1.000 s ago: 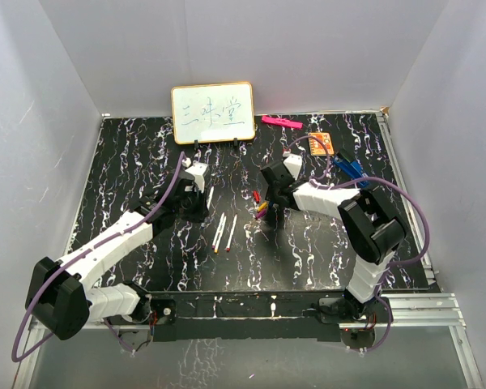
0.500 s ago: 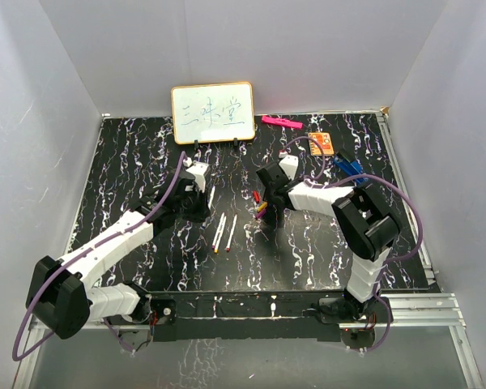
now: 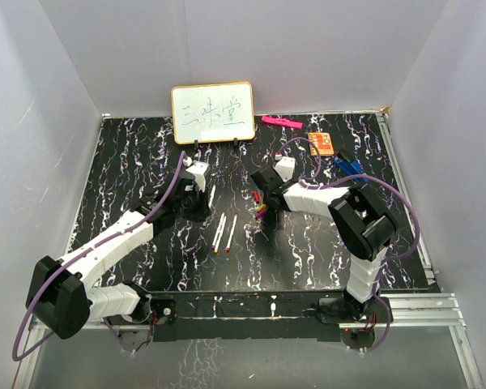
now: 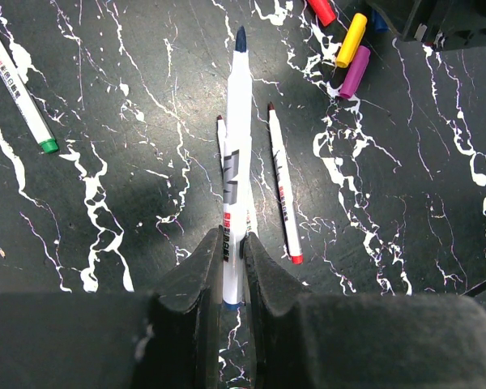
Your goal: Insert the pens into the pen caps
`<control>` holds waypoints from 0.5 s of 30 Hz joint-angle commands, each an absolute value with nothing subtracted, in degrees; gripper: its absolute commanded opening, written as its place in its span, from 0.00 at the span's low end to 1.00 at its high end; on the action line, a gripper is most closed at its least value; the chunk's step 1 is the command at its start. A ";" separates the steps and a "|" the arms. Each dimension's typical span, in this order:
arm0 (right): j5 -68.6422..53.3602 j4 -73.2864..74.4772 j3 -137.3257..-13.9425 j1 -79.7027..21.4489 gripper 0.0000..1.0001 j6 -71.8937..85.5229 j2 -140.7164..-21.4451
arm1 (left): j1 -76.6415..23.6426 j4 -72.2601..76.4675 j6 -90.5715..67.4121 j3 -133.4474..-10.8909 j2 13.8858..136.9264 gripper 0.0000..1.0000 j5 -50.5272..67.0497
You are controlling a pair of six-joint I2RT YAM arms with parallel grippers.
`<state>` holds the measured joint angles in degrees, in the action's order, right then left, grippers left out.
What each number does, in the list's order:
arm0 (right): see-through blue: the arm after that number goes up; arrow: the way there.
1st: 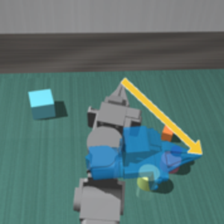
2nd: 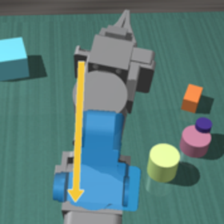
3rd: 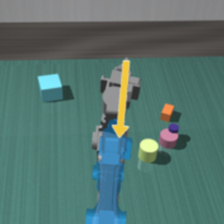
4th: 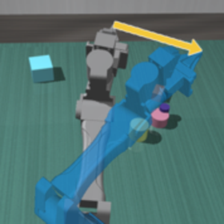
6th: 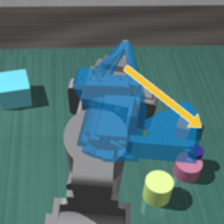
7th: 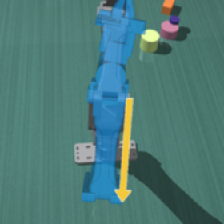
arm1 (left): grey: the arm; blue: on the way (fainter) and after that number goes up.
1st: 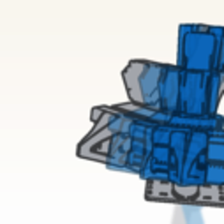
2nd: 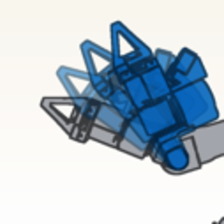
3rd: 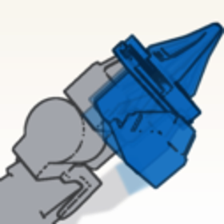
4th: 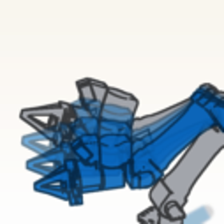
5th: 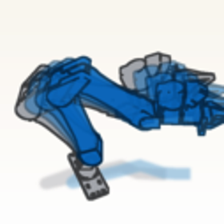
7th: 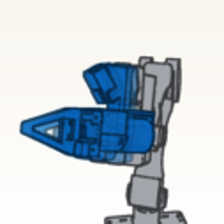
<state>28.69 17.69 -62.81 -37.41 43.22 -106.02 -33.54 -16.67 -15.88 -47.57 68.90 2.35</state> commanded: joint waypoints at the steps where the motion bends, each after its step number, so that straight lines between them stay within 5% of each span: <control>1: 28.17 24.41 -62.15 -38.21 0.21 44.29 -109.90 | -33.41 -16.29 -16.00 -48.17 67.33 0.00 2.81; 9: 28.26 25.13 -63.76 -38.22 0.14 42.40 -113.95 | -33.40 -16.79 -15.91 -48.16 67.55 0.00 2.65; 15: 25.67 24.58 -63.66 -38.15 0.00 41.61 -113.79 | -33.42 -16.56 -15.68 -48.39 67.63 0.00 2.80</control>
<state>31.92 18.72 -66.24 -38.13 42.37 -109.34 -33.54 -16.69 -15.88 -47.57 68.90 2.33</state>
